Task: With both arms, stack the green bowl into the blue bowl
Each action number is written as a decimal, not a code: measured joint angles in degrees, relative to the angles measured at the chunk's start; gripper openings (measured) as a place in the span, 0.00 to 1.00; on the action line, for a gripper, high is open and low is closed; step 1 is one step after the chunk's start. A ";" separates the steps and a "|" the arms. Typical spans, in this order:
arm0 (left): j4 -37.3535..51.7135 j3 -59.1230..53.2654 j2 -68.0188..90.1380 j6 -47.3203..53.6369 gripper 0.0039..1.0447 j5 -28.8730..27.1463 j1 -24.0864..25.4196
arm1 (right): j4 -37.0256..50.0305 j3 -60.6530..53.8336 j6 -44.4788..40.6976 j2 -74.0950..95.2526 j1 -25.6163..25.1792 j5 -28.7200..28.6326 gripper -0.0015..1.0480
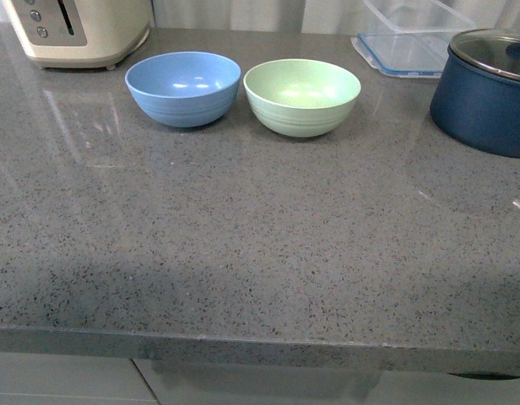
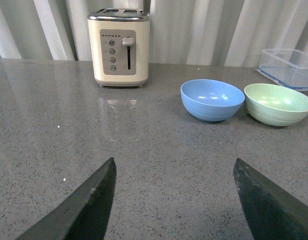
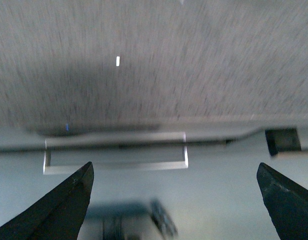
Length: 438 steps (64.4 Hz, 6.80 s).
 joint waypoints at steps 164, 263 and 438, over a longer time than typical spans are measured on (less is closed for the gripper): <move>0.00 0.00 0.00 0.13 0.94 -0.02 0.00 | 4.59 83.56 -9.88 94.33 11.72 -8.83 0.41; 0.00 0.00 0.00 0.13 0.94 -0.02 0.00 | -13.84 112.50 4.39 98.44 10.58 -12.24 0.02; 0.00 0.00 0.00 0.13 0.94 -0.02 0.00 | 9.33 41.97 8.59 48.52 -6.95 -8.85 0.90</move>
